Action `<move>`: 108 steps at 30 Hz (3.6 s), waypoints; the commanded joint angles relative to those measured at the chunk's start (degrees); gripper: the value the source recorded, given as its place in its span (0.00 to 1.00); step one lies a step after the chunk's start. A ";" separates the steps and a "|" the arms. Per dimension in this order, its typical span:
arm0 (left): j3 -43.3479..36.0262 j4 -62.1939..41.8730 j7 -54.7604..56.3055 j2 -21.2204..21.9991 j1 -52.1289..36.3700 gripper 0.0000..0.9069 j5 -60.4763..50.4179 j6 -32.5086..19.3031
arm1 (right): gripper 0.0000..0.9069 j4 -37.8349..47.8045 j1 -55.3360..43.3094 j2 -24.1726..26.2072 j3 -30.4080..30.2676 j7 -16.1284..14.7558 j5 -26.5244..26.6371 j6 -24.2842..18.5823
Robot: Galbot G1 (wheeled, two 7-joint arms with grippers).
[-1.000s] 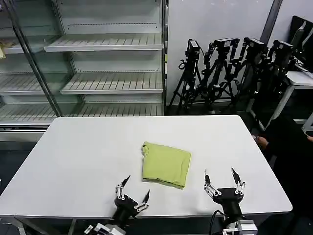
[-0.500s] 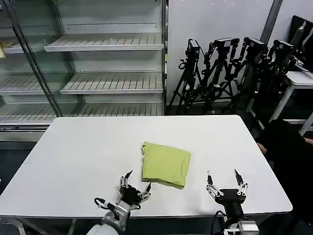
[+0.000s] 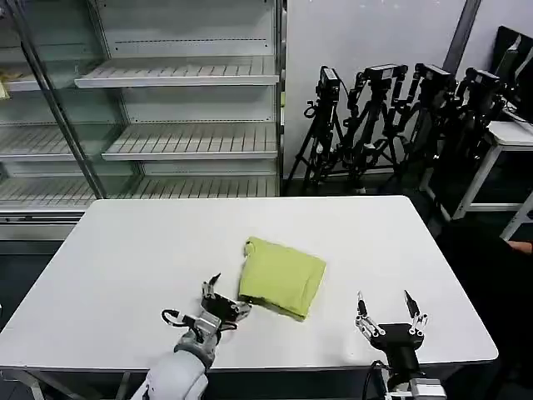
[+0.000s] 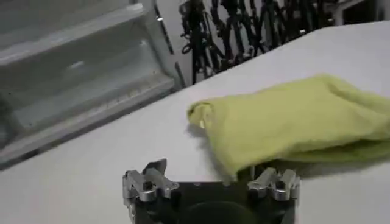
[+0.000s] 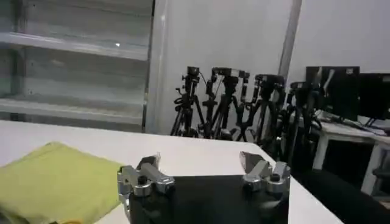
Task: Fold and organize the clothes.
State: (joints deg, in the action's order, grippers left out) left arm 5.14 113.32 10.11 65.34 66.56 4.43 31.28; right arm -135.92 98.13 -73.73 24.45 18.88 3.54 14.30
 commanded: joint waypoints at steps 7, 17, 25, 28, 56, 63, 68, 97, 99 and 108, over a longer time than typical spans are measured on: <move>1.31 0.94 1.38 -0.45 -0.43 0.02 -1.50 -2.50 | 1.00 -0.71 0.43 -0.62 0.16 0.15 -0.21 0.00; 1.23 1.01 1.86 -0.19 -1.57 0.02 -0.19 -4.03 | 1.00 -1.07 0.89 -0.79 0.28 0.13 -0.24 -0.07; 0.88 2.27 1.87 -0.31 -1.97 0.02 -0.42 -7.64 | 1.00 -1.46 1.19 -0.74 1.08 0.22 -0.07 -0.23; 0.84 2.65 1.98 -0.64 -2.27 0.02 -1.59 -9.23 | 1.00 -1.62 1.23 -0.96 1.11 0.22 -0.11 -0.23; 3.44 10.59 -1.23 -5.04 2.06 1.00 9.86 -8.59 | 1.00 -6.56 -0.17 0.27 -0.89 1.43 11.88 9.07; 13.96 17.17 1.94 -2.58 10.92 1.00 15.56 -9.56 | 1.00 -2.33 -10.49 1.29 -4.42 7.83 42.36 17.42; 20.20 20.79 5.25 0.28 17.18 1.00 20.67 -10.32 | 1.00 3.81 -20.54 -0.82 -9.69 13.11 53.79 18.81; 20.15 23.24 5.51 3.85 24.01 1.00 16.65 -10.28 | 1.00 21.07 -35.53 -7.42 -12.26 25.03 68.11 18.05; 20.12 23.46 5.51 3.81 24.19 1.00 16.65 -10.27 | 1.00 21.14 -35.65 -7.84 -12.37 25.33 68.11 17.89; 20.31 23.78 5.57 3.33 24.29 1.00 17.00 -10.21 | 0.88 21.66 -36.11 -8.64 -12.03 26.19 68.83 17.11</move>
State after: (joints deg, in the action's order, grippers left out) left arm 25.20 136.84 15.52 68.46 90.30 21.27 21.03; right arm -116.48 63.31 -81.12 12.54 43.10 70.14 31.47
